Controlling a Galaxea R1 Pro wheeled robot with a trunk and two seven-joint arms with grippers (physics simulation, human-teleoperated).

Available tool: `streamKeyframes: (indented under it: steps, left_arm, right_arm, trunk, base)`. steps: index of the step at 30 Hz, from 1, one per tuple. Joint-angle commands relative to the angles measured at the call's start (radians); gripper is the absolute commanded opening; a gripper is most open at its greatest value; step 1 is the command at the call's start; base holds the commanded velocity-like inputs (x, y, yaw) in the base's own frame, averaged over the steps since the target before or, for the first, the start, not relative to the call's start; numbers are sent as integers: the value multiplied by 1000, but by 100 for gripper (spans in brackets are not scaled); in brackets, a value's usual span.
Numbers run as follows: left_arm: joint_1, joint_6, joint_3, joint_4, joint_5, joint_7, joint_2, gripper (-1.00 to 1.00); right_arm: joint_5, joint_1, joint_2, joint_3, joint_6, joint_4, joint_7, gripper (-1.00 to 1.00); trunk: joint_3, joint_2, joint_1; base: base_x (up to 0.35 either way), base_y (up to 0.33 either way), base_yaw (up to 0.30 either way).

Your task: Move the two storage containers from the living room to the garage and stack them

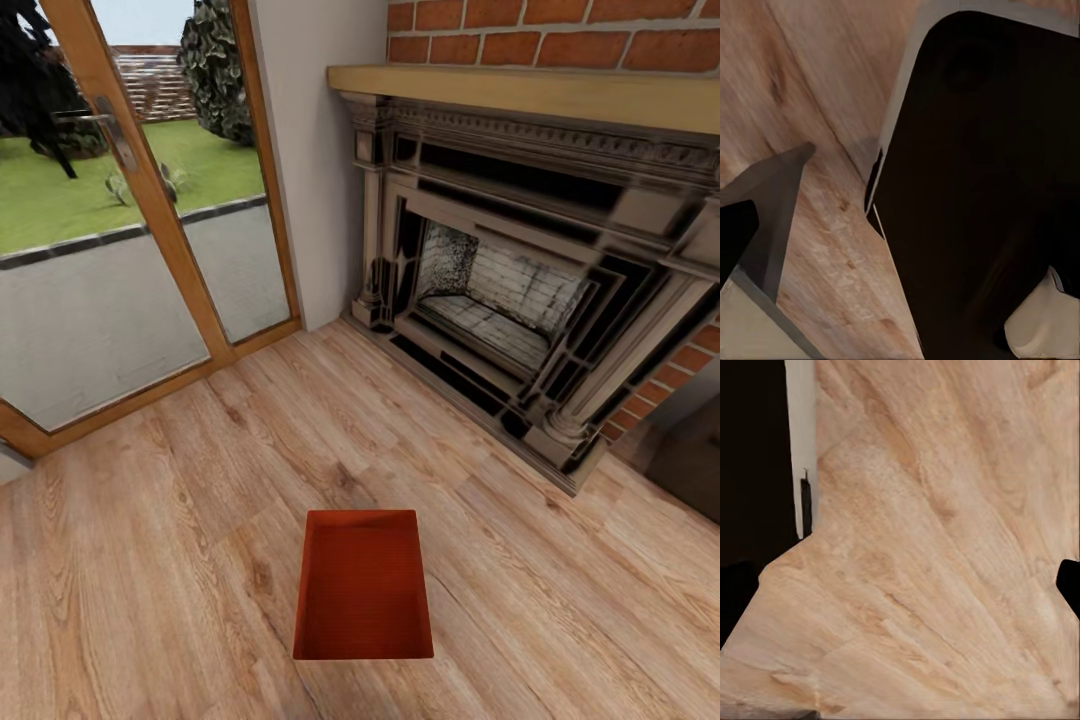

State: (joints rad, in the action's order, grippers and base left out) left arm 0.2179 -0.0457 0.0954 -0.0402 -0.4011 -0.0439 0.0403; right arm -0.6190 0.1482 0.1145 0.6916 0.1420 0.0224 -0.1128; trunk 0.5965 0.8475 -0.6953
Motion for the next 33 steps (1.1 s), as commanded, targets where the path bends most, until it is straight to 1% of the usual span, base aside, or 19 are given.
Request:
streamKeyframes:
  steps: [1,5,6,7,10,12,13,17,19,20,21,22,24,27,28,29,30,32,33]
  left_arm:
    - [1,2,9,-27,-7,-5,13,100]
    - [2,27,8,-140,-8,-36,66,100]
    - [3,38,7,-224,-9,-103,93,100]
    - [6,42,6,-254,-10,-145,100,100]
    - [10,62,6,-283,-13,-217,105,100]
    - [29,151,6,-297,-12,-252,107,100]
    - [39,170,6,-300,-11,-256,107,100]
    - [157,235,6,-301,-12,-269,106,100]
    - [204,243,7,-304,-9,-270,93,100]
    - [238,244,10,-308,-4,-271,63,100]
    - [247,244,11,-309,-2,-271,48,100]
    - [262,243,12,-310,1,-271,20,100]
    - [281,242,14,-312,5,-271,-15,100]
    - [299,241,15,-314,9,-271,-39,100]
    - [305,241,16,-315,14,-271,-48,100]
    - [314,241,17,-318,27,-271,-62,100]
    - [318,241,17,-319,36,-271,-69,100]
    - [324,241,19,-324,73,-271,-89,100]
    - [329,240,20,-324,172,-268,-117,100]
  right_arm:
    - [-9,29,6,5,2,1,-18,100]
    - [-12,110,16,0,12,-4,-58,100]
    - [-13,173,16,-2,16,-12,-80,100]
    - [-13,200,15,-1,19,-20,-87,100]
    - [-13,252,18,-2,24,-56,-95,100]
    - [-14,349,11,-2,19,-86,-106,100]
    - [-14,370,10,-2,18,-90,-109,100]
    - [-15,467,4,-3,18,-111,-118,100]
    - [-15,487,-11,-3,22,-117,-119,100]
    - [-14,498,-43,-3,27,-120,-119,100]
    - [-14,500,-55,-3,30,-121,-119,100]
    - [-13,503,-82,-2,39,-122,-119,100]
    - [-8,505,-118,4,63,-123,-116,100]
    - [-5,507,-154,8,83,-123,-113,100]
    - [-4,507,-170,9,87,-122,-112,100]
    - [-3,508,-201,12,93,-120,-110,100]
    - [-2,508,-213,13,95,-118,-110,100]
    - [-2,508,-236,14,99,-115,-109,100]
    - [-2,508,-251,11,104,-110,-108,100]
  trunk:
    - [1,1,0]
    - [1,1,0]
    - [1,1,0]
    - [1,1,0]
    - [1,1,0]
    - [1,1,0]
    - [1,1,0]
    - [1,1,0]
    - [1,1,0]
    - [1,1,0]
    - [1,1,0]
    - [1,1,0]
    - [1,1,0]
    - [1,1,0]
    - [1,1,0]
    - [1,1,0]
    - [1,1,0]
    - [1,1,0]
    - [1,1,0]
  base:
    - [0,0,0]
    - [0,0,0]
    - [0,0,0]
    - [0,0,0]
    - [0,0,0]
    - [0,0,0]
    - [0,0,0]
    - [0,0,0]
    - [0,0,0]
    - [0,0,0]
    - [0,0,0]
    - [0,0,0]
    - [0,0,0]
    - [0,0,0]
    - [0,0,0]
    - [0,0,0]
    - [0,0,0]
    - [0,0,0]
    - [0,0,0]
